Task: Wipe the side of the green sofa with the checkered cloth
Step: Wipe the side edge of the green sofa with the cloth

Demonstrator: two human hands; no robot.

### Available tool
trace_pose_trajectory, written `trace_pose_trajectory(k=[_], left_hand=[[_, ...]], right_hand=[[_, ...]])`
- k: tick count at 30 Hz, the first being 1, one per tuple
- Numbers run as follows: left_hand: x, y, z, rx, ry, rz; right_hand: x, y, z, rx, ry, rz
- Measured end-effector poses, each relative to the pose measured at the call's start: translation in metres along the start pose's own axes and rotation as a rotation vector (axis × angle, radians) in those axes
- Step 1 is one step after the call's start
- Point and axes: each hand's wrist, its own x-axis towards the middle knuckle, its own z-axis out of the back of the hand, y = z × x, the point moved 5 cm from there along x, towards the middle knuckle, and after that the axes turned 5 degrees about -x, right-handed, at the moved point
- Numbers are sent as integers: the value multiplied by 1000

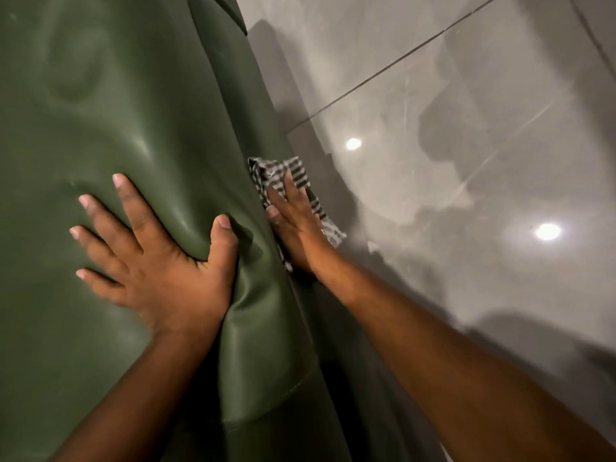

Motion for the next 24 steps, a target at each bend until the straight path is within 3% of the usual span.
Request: trace_pose_trajectory(k=[3, 7, 10, 13, 15, 18, 24], left_hand=[[-1, 2, 0, 0, -16, 5], [1, 0, 2, 10, -30, 15], [0, 0, 3, -2, -23, 16], [0, -2, 4, -10, -21, 13], [0, -3, 3, -2, -20, 17], [-2, -2, 3, -9, -33, 6], [0, 0, 1, 19, -41, 2]], right_hand=[[-21, -7, -3, 68, -3, 3], [-119, -30, 5, 80, 38, -5], [-218, -69, 4, 213, 3, -247], [-258, -103, 1, 254, -19, -492], [-245, -113, 1, 265, 41, -573], [-181, -114, 8, 260, -30, -578], [-38, -36, 8, 180, -79, -208]])
